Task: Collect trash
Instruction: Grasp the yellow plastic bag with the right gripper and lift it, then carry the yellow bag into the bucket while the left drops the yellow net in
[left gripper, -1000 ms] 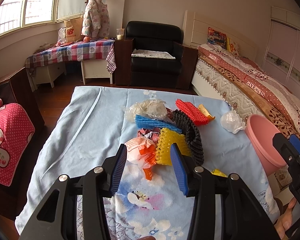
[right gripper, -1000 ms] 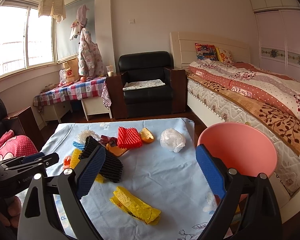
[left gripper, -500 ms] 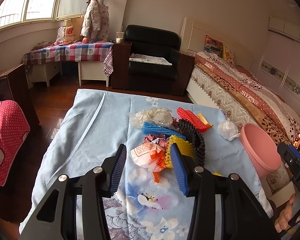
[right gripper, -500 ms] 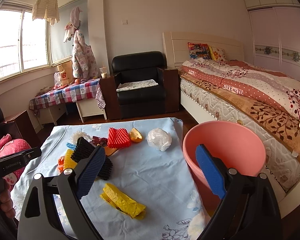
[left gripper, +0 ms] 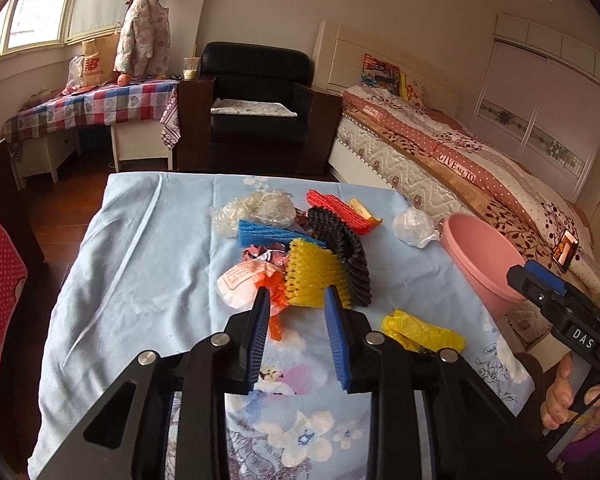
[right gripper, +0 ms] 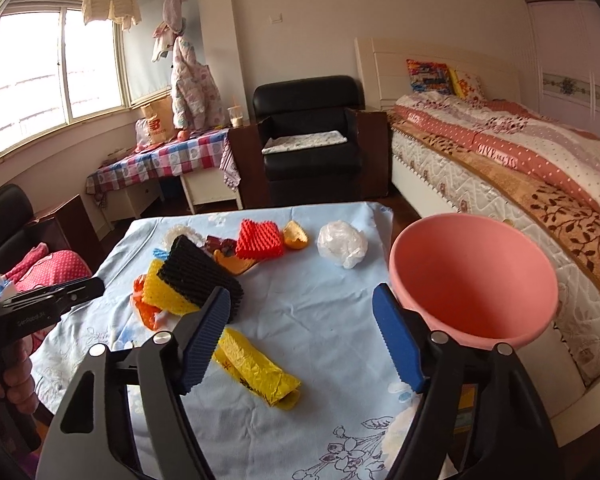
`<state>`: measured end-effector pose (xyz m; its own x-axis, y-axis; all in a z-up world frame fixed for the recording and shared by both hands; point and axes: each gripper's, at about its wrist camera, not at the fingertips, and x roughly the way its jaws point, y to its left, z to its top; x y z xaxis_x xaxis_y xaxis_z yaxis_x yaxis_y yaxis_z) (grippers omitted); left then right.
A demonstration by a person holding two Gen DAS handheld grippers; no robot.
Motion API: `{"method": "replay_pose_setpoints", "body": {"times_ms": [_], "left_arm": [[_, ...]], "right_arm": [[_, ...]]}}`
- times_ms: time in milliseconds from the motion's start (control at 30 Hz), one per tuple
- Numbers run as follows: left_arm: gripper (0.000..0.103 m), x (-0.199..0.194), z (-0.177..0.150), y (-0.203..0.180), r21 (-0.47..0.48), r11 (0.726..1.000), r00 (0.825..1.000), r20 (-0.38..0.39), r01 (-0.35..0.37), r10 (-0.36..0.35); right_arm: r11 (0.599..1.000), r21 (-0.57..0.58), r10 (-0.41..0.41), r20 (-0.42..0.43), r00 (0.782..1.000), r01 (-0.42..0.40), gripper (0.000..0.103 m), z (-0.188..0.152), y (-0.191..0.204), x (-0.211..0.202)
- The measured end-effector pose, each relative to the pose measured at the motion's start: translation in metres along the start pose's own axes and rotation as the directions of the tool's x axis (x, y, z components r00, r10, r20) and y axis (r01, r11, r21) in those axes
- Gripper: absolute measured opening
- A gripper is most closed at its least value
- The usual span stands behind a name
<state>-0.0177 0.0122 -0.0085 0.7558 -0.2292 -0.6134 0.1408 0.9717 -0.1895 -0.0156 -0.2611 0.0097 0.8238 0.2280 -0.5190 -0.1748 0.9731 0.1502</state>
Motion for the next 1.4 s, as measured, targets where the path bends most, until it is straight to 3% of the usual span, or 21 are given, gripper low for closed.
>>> {"method": "replay_pose_setpoints", "body": {"times_ms": [233, 533, 600, 967, 1067, 1200, 1333, 1400], "left_arm": [[0.026, 0.036, 0.01, -0.009, 0.041, 0.999, 0.998, -0.061, -0.011, 0.013], [0.026, 0.076, 0.014, -0.005, 0.049, 0.999, 0.992, -0.127, -0.019, 0.025], [0.014, 0.079, 0.012, -0.005, 0.056, 0.998, 0.991, -0.133, -0.007, 0.014], [0.009, 0.056, 0.012, 0.006, 0.044, 0.999, 0.994, -0.113, 0.014, -0.009], [0.009, 0.042, 0.012, 0.01, 0.04, 0.999, 0.995, -0.1, 0.019, -0.015], [0.009, 0.025, 0.01, 0.013, 0.024, 0.999, 0.996, -0.082, 0.021, -0.019], [0.009, 0.011, 0.01, 0.012, 0.015, 1.0, 0.998, -0.059, 0.023, -0.022], [0.009, 0.004, 0.011, 0.01, 0.017, 0.999, 0.998, -0.049, 0.029, -0.028]], "right_arm": [[0.995, -0.054, 0.077, -0.106, 0.991, -0.083, 0.07, -0.009, 0.0, 0.023], [0.983, -0.029, 0.169, -0.232, 0.958, -0.18, 0.067, -0.02, -0.006, 0.049], [0.98, -0.036, 0.182, -0.257, 0.949, -0.197, 0.067, -0.022, -0.004, 0.054], [0.967, -0.078, 0.202, -0.354, 0.913, -0.244, 0.056, -0.034, 0.013, 0.07], [0.968, -0.07, 0.199, -0.372, 0.907, -0.242, 0.048, -0.037, 0.012, 0.072], [0.968, -0.046, 0.209, -0.397, 0.894, -0.247, 0.026, -0.043, 0.01, 0.074], [0.962, -0.055, 0.227, -0.39, 0.893, -0.268, 0.013, -0.043, 0.013, 0.065], [0.958, -0.05, 0.245, -0.377, 0.893, -0.284, 0.012, -0.042, 0.013, 0.057]]}}
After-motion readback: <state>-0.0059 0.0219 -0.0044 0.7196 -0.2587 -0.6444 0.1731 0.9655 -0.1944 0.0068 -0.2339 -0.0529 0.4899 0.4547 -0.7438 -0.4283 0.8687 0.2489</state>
